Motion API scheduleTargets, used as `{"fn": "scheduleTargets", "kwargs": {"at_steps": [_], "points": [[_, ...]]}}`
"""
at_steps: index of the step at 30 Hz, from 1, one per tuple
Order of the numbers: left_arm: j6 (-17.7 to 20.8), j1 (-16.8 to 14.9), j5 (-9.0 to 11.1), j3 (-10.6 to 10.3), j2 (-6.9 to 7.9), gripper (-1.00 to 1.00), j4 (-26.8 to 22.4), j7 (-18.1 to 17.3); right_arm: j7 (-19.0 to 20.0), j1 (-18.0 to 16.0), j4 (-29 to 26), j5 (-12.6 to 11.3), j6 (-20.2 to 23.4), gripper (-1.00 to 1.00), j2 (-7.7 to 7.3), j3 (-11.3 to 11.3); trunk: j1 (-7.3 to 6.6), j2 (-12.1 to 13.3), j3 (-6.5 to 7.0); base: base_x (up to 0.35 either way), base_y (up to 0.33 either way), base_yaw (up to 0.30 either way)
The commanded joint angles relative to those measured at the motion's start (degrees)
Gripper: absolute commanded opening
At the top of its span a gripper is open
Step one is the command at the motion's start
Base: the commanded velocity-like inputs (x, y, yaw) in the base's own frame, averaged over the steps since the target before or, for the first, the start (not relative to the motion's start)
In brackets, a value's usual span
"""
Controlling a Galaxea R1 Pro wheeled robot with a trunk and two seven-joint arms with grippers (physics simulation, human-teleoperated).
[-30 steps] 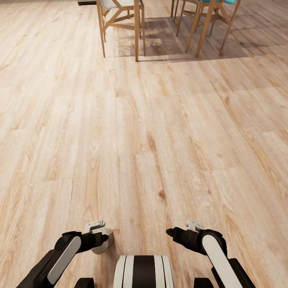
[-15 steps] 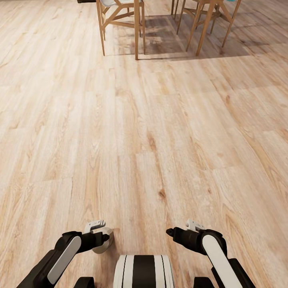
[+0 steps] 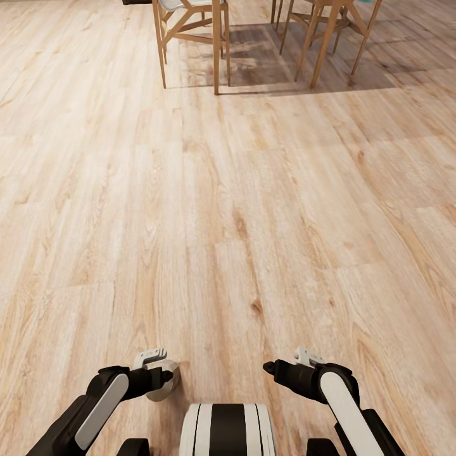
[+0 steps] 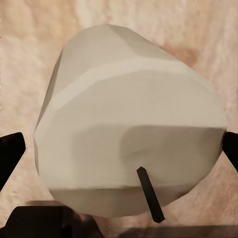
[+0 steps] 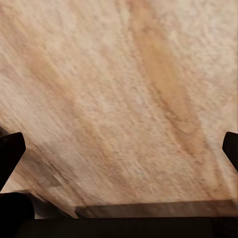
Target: Place each of the two pumpkins and all three candles from the living room inside a cabinet in the living room (use any cabinet), then make sure every cabinet is closed, and position the cauldron so it is next to a table in the living room.
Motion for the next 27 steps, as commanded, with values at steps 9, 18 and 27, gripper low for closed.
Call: {"fn": "scheduleTargets", "kwargs": {"at_steps": [9,18,27], "points": [[0.2,0.0,0.0,-0.2,0.13,-1.0,-0.2,0.6,-0.6,0.0,-0.1,-0.5,0.0,1.0,-0.05,0.1,0.0,0.0,-0.03,0.0,0.0,0.0],[0.2,0.0,0.0,0.0,0.13,-1.0,-0.2,0.6,-0.6,0.0,-0.1,-0.5,0.0,1.0,-0.05,0.1,0.0,0.0,-0.03,0.0,0.0,0.0],[0.2,0.0,0.0,0.1,0.13,-1.0,-0.3,0.6,-0.6,0.0,-0.1,-0.5,0.0,1.0,-0.1,0.1,0.0,0.0,-0.03,0.0,0.0,0.0]]}}
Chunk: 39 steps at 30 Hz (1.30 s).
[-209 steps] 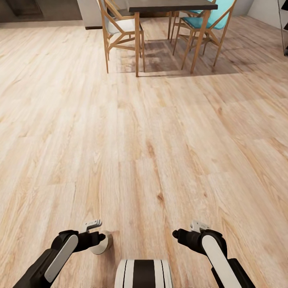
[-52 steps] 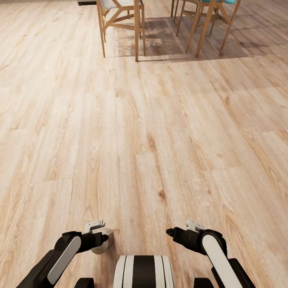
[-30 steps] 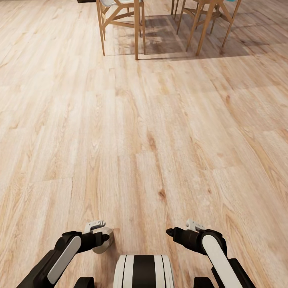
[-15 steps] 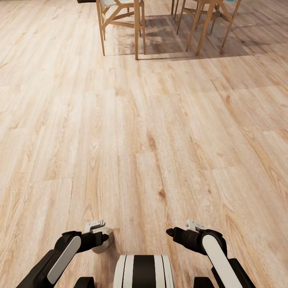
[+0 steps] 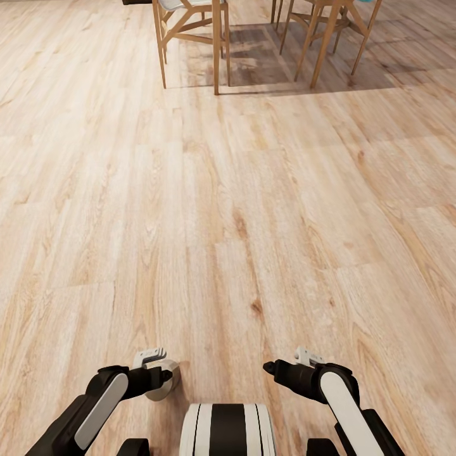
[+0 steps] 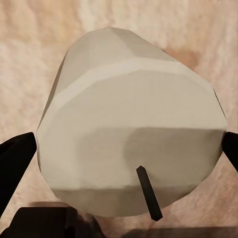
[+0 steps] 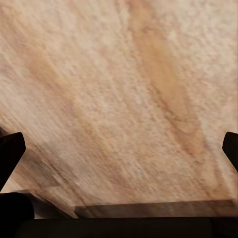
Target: Place each of the two pumpkins and all three candles from the living room inside a cabinet in the living room (use any cabinet), then make sure every cabinet is closed, and position the cauldron so it is next to a table in the living room.
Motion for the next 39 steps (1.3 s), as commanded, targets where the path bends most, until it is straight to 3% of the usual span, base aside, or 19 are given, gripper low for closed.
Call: {"fn": "scheduleTargets", "kwargs": {"at_steps": [1,8,18,26,39], "points": [[0.1,0.0,0.4,-0.1,0.06,-1.0,-0.1,0.5,-0.6,0.0,-0.1,-0.5,0.0,1.0,-0.06,0.1,-0.01,0.0,-0.03,0.0,0.0,0.0],[0.1,0.0,0.4,-0.2,0.06,-1.0,-0.1,0.5,-0.6,0.0,-0.1,-0.5,0.0,1.0,-0.04,0.1,-0.01,0.0,-0.03,0.0,0.0,0.0],[0.1,0.0,0.4,0.0,0.06,-1.0,-0.1,0.5,-0.6,0.0,-0.1,-0.5,0.0,1.0,-0.04,0.1,-0.26,0.1,2.18,0.0,0.0,0.0],[0.2,0.0,1.0,0.3,0.27,-1.0,-0.6,0.5,-0.4,0.0,-0.1,-0.5,-0.1,1.0,-0.03,0.0,-0.26,0.1,2.18,0.0,0.0,0.0],[0.5,0.0,1.2,0.3,0.17,-1.0,-1.4,0.5,-0.4,0.0,0.0,-0.5,-0.4,1.0,0.08,0.0,-0.6,0.3,5.06,0.0,0.0,0.0]]}}
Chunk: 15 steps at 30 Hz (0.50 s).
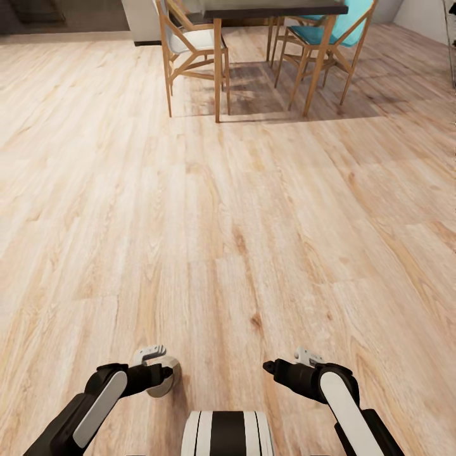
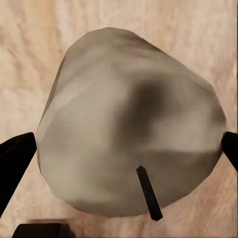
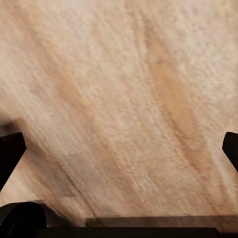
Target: Place each of the two pumpkins and all three candles from the living room inside a cabinet in the living room (use any cabinet), then make sure every cabinet is closed, and position the cauldron so it is next to a table in the living room.
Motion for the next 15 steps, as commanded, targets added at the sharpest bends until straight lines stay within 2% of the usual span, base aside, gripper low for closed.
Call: {"fn": "scheduleTargets", "kwargs": {"at_steps": [1,12,15], "points": [[0.2,0.0,0.6,-0.1,0.07,-1.0,-0.3,0.6,-0.6,0.0,0.0,-0.5,0.0,1.0,-0.04,0.1,-0.03,0.0,0.19,0.0,0.0,0.0],[0.8,0.0,0.6,0.0,0.36,-1.0,-1.4,0.8,-0.5,0.0,0.1,-0.5,-0.1,1.0,-0.04,0.1,-0.31,0.1,2.63,0.0,0.0,0.0],[1.0,0.0,0.7,1.1,0.44,-1.0,-2.0,0.8,-0.5,0.0,0.3,-0.5,-0.1,1.0,-0.04,0.1,-0.39,0.2,3.29,0.0,0.0,0.0]]}}
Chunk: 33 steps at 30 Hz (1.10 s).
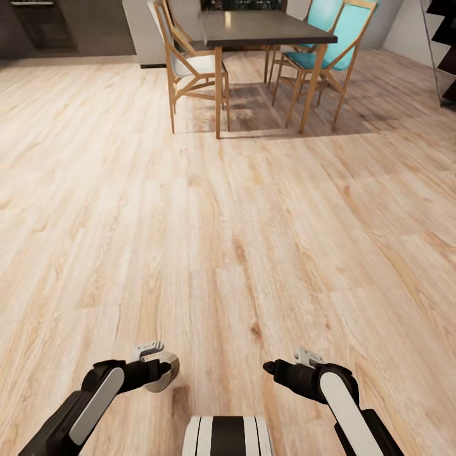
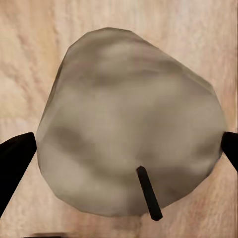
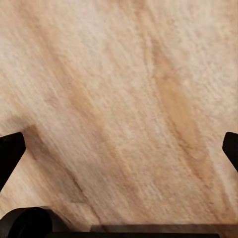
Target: Place each of the two pumpkins and all three candles from the living room inside a cabinet in the living room (use any cabinet), then make sure every cabinet is closed, and position the cauldron so it is next to a table in the living room.
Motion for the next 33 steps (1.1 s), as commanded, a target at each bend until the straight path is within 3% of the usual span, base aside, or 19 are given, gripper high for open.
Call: {"fn": "scheduleTargets", "kwargs": {"at_steps": [1,5,13,15,20,33], "points": [[0.3,0.0,0.8,0.2,0.07,-1.0,-0.3,0.6,-0.6,0.0,0.0,-0.5,0.0,1.0,-0.05,0.1,-0.03,0.0,0.19,0.0,0.0,0.0],[3.3,0.0,0.9,0.8,0.05,-1.0,-0.7,0.5,-0.6,0.0,0.0,-0.6,0.0,1.0,-0.05,0.1,-0.13,0.1,1.07,0.0,0.0,0.0],[8.7,0.0,1.2,5.2,0.08,-1.0,-0.8,0.4,-0.8,0.0,-0.2,-0.6,-0.3,1.0,0.04,-0.1,-0.34,0.2,2.85,0.0,0.0,0.0],[10.0,0.0,1.3,6.3,0.08,-1.0,-0.8,0.4,-0.7,0.0,-0.2,-0.6,-0.4,1.0,0.04,-1.2,-0.39,0.2,3.29,0.0,0.0,0.0],[11.1,0.0,1.3,7.3,0.15,-1.0,-0.7,0.4,-0.7,0.0,0.0,-0.6,-0.3,1.0,0.02,-4.6,-0.52,0.3,4.4,0.0,0.0,0.0],[11.2,0.0,1.4,8.5,0.21,-1.0,-0.8,0.4,-0.7,0.0,-0.1,-0.6,-0.3,1.0,-0.11,-5.4,-0.86,0.4,7.28,-0.142,0.0,0.0]]}}
